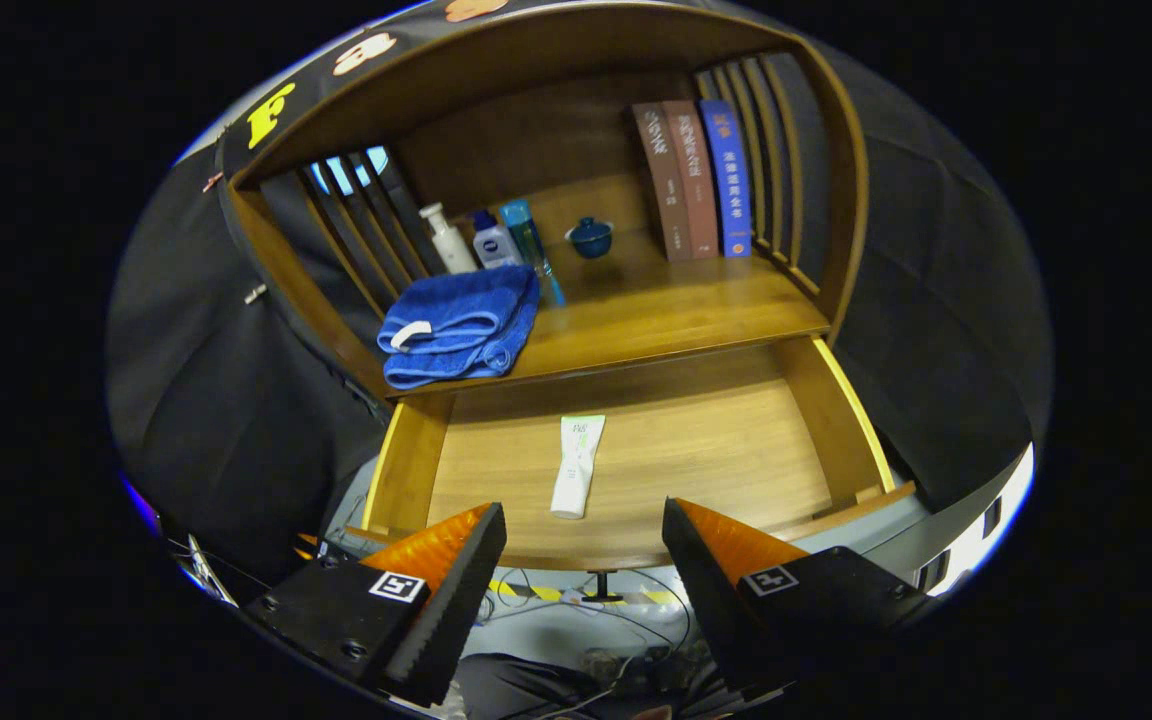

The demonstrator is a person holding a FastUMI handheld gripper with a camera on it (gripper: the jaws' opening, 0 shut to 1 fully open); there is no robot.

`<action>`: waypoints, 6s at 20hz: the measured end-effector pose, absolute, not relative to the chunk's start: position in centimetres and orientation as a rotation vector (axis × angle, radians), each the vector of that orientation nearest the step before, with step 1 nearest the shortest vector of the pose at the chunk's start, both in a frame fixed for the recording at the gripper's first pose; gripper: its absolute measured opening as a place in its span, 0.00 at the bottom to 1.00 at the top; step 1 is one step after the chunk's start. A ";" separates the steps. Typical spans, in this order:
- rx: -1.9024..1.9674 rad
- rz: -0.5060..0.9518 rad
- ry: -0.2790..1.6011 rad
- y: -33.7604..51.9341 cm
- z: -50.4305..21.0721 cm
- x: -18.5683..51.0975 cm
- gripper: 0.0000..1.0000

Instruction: Pull open the drawer, take out the items inside it, and place them on the countertop above the cabinet.

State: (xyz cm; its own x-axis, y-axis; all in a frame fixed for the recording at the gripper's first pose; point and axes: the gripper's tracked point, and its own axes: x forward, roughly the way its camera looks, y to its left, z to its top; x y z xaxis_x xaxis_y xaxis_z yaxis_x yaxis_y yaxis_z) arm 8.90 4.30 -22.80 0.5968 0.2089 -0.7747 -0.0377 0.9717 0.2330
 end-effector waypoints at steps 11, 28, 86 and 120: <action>0.138 0.155 1.151 8.8 -31.9 14.9 0.99; 0.094 0.079 1.365 10.1 -42.9 16.5 0.82; 0.130 0.105 1.136 5.5 -29.8 35.6 0.42; 0.031 0.073 0.230 2.1 -16.5 11.1 1.00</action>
